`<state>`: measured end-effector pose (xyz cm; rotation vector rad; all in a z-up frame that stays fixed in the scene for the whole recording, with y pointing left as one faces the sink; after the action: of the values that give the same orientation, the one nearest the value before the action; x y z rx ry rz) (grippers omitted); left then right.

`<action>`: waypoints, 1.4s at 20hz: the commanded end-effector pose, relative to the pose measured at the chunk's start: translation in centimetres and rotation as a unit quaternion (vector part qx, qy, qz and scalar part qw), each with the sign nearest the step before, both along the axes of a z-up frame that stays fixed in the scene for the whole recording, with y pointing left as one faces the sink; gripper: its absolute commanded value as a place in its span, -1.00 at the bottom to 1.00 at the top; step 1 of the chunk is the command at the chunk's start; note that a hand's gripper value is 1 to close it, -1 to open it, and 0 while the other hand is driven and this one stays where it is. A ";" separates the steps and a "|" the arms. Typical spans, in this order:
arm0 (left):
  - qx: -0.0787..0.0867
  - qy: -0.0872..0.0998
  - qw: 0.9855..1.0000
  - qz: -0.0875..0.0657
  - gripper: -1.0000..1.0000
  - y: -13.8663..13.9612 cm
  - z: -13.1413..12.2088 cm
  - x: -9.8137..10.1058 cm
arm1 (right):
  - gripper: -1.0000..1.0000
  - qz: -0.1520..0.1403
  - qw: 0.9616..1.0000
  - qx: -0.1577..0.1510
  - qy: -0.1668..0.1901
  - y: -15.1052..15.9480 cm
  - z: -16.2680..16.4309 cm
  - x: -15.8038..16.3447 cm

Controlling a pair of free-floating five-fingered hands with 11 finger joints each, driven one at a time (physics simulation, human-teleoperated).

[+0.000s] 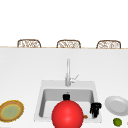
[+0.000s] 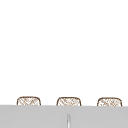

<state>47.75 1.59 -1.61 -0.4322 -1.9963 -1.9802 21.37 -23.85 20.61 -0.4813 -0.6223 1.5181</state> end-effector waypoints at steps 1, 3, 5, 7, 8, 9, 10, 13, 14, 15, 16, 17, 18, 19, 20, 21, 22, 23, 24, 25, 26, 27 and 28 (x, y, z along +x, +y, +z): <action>0.000 0.005 1.000 0.009 -1.00 -1.1 0.9 0.0 | 0.00 0.000 1.000 0.000 0.000 0.0 0.0 0.0; 0.009 0.017 1.000 0.003 -1.00 -2.2 0.6 0.0 | 0.00 0.000 1.000 0.000 0.000 0.0 0.0 0.0; 0.015 0.024 1.000 -0.004 -1.00 -3.0 0.6 0.0 | 0.00 0.000 1.000 0.000 0.000 0.0 0.0 0.0; 0.019 0.030 0.999 -0.007 -1.00 -3.8 0.7 -0.1 | 0.00 0.000 1.000 0.000 0.000 0.0 0.0 0.0; 0.019 0.041 0.999 -0.004 -1.00 -4.0 0.5 -0.5 | 0.00 0.000 1.000 0.000 0.000 0.0 0.0 0.0; 0.019 0.047 0.999 -0.003 -1.00 -4.3 0.2 -0.8 | 0.00 0.000 1.000 0.000 0.000 0.0 0.0 0.0; 0.017 0.052 0.998 -0.002 -1.00 -4.7 0.0 -1.1 | 0.00 0.000 1.000 0.000 0.000 0.0 0.0 0.0; 0.017 0.063 0.998 0.001 -1.00 -5.8 -1.1 -1.8 | 0.00 0.000 1.000 0.000 0.000 0.0 0.0 0.0; 0.014 0.057 0.998 -0.001 -1.00 -5.7 -1.7 -2.5 | 0.00 0.000 1.000 0.000 0.000 0.0 0.0 0.0; 0.015 0.052 0.999 -0.004 -1.00 -5.3 -2.0 -2.9 | 0.00 0.000 1.000 0.000 0.000 0.0 0.0 0.0; 0.015 0.034 0.999 -0.002 -1.00 -5.3 -2.4 -2.2 | 0.00 0.000 1.000 0.000 0.000 0.0 0.0 0.0; 0.014 0.034 0.999 -0.004 -1.00 -5.5 -2.7 -1.6 | 0.00 0.000 1.000 0.000 0.000 0.0 0.0 0.0; 0.016 0.033 0.999 -0.004 -1.00 -5.5 -3.0 -1.3 | 0.00 0.000 1.000 0.000 0.000 0.0 0.0 0.0; 0.016 0.026 1.000 -0.007 -1.00 -6.3 -3.2 -1.5 | 0.00 0.000 1.000 0.000 0.000 0.0 0.0 0.0; 0.016 0.029 0.999 -0.006 -1.00 -6.6 -3.5 -1.1 | 0.00 0.000 1.000 0.000 0.000 0.0 0.0 0.0; 0.017 0.032 0.999 0.000 -1.00 -6.8 -4.0 -1.0 | 0.00 0.000 1.000 0.000 0.000 0.0 0.0 0.0; 0.017 0.038 0.999 0.005 -1.00 -6.9 -4.5 -1.2 | 0.00 0.000 1.000 0.000 0.000 0.0 0.0 0.0; 0.017 0.039 0.999 0.006 -1.00 -7.1 -4.8 -1.1 | 0.00 0.000 1.000 0.000 0.000 0.0 0.0 0.0; 0.018 0.039 0.999 0.004 -1.00 -7.2 -5.3 -0.8 | 0.00 0.000 1.000 0.000 0.000 0.0 0.0 0.0; 0.016 0.039 0.999 0.003 -1.00 -7.4 -6.0 -0.4 | 0.00 0.000 1.000 0.000 0.000 0.0 0.0 0.0; 0.015 0.040 0.999 0.002 -1.00 -7.6 -6.6 -0.1 | 0.00 0.000 1.000 0.000 0.000 0.0 0.0 0.0; 0.011 0.040 0.999 0.000 -1.00 -7.5 -7.2 0.2 | 0.00 0.000 1.000 0.000 0.000 0.0 0.0 0.0; 0.007 0.040 0.999 -0.006 -1.00 -7.2 -7.6 0.6 | 0.00 0.000 1.000 0.000 0.000 0.0 0.0 0.0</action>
<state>47.48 -5.72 -7.73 -0.5440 -1.9132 -1.9924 21.37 -23.85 20.61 -0.4813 -0.6223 1.5181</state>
